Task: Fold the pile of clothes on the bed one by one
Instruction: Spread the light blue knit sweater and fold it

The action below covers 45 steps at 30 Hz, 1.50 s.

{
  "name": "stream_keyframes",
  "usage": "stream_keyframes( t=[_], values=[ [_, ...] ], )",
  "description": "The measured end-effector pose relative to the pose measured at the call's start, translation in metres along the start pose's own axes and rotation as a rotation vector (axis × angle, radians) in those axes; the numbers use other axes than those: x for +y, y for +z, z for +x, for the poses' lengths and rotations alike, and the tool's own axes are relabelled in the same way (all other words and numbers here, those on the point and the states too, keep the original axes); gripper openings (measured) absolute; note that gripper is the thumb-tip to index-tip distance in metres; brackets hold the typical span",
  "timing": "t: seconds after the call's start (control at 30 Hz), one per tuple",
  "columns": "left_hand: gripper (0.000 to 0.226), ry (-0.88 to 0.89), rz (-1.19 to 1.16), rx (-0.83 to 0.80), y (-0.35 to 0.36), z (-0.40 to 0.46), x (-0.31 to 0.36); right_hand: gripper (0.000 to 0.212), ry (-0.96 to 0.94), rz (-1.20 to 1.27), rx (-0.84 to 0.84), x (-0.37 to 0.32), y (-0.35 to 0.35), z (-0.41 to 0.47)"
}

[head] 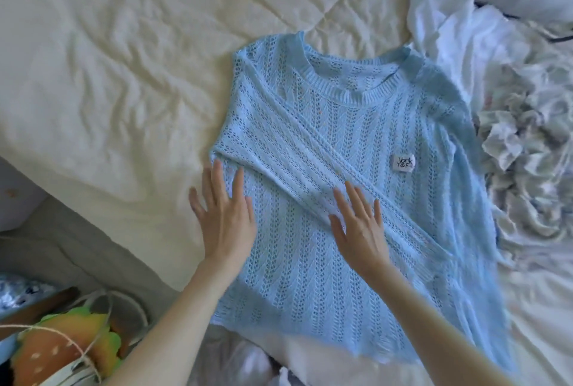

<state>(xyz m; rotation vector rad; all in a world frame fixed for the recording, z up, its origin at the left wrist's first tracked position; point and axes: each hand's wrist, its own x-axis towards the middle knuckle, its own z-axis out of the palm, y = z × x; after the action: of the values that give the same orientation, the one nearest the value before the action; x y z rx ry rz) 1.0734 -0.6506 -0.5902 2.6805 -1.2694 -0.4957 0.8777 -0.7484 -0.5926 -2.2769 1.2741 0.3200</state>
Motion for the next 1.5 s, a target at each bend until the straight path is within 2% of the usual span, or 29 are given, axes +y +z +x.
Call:
stream_keyframes(
  t=[0.07,0.17,0.23,0.37,0.47,0.6,0.63,0.7,0.77,0.83,0.87,0.93,0.97,1.0,1.07,1.13,1.17,1.2,1.27,1.37,1.43,1.5],
  values=[
    [0.049,0.146,-0.010,-0.027,0.006,-0.010,0.029,0.046,0.122,0.087,0.088,0.025,-0.007,-0.028],
    [0.053,0.325,-0.033,-0.253,0.030,-0.043,0.076,0.039,0.333,0.194,0.249,0.077,-0.016,-0.065],
    [0.054,0.430,0.028,-0.373,0.052,-0.072,0.108,0.038,0.471,0.221,0.297,0.120,-0.020,-0.090],
    [0.057,0.546,0.152,-0.590,0.088,-0.118,0.171,0.045,0.776,0.205,0.293,0.214,-0.019,-0.138],
    [0.056,0.580,0.234,-0.653,0.106,-0.134,0.204,0.055,0.870,0.281,0.174,0.267,-0.013,-0.162],
    [0.055,0.548,0.353,-0.757,0.113,-0.145,0.230,0.028,0.835,0.453,-0.001,0.304,-0.003,-0.172],
    [0.054,0.527,0.363,-0.774,0.111,-0.143,0.235,0.021,0.830,0.514,0.019,0.309,-0.007,-0.171],
    [0.050,0.473,0.316,-0.816,0.105,-0.138,0.244,0.023,0.809,0.605,0.167,0.311,-0.024,-0.167],
    [0.044,0.331,0.054,-0.841,0.095,-0.134,0.253,0.019,0.754,0.637,0.430,0.304,-0.050,-0.167],
    [0.036,0.048,-0.422,-0.831,0.083,-0.135,0.262,0.013,0.570,0.637,0.647,0.282,-0.077,-0.173],
    [0.033,-0.108,-0.689,-0.843,0.076,-0.136,0.267,0.010,0.439,0.592,0.690,0.265,-0.086,-0.178],
    [0.036,-0.321,-1.103,-0.894,0.063,-0.136,0.276,0.007,0.185,0.470,0.642,0.228,-0.091,-0.190],
    [0.042,-0.334,-1.186,-0.908,0.058,-0.134,0.280,0.008,0.073,0.437,0.578,0.211,-0.088,-0.195],
    [0.047,-0.285,-1.181,-0.915,0.054,-0.133,0.284,0.010,-0.023,0.426,0.497,0.194,-0.082,-0.199],
    [0.046,-0.139,-0.996,-0.871,0.050,-0.131,0.292,0.016,-0.135,0.416,0.304,0.171,-0.065,-0.202],
    [0.024,-0.024,-0.757,-0.747,0.049,-0.127,0.293,0.022,-0.137,0.426,0.121,0.159,-0.048,-0.202],
    [0.011,-0.004,-0.695,-0.685,0.047,-0.124,0.292,0.023,-0.118,0.455,0.074,0.158,-0.043,-0.201],
    [0.009,-0.006,-0.693,-0.628,0.042,-0.120,0.288,0.022,-0.083,0.505,0.069,0.158,-0.041,-0.201],
    [0.010,-0.091,-0.863,-0.587,0.027,-0.108,0.276,0.019,0.040,0.574,0.126,0.162,-0.042,-0.198],
    [0.013,-0.196,-1.156,-0.623,-0.001,-0.093,0.231,0.022,0.212,0.611,0.233,0.169,-0.046,-0.188],
    [0.018,-0.272,-1.192,-0.602,-0.015,-0.087,0.190,0.025,0.294,0.685,0.251,0.166,-0.048,-0.173],
    [0.014,-0.359,-1.065,-0.518,-0.018,-0.078,0.152,0.023,0.350,0.810,0.218,0.156,-0.046,-0.152]
  ],
)
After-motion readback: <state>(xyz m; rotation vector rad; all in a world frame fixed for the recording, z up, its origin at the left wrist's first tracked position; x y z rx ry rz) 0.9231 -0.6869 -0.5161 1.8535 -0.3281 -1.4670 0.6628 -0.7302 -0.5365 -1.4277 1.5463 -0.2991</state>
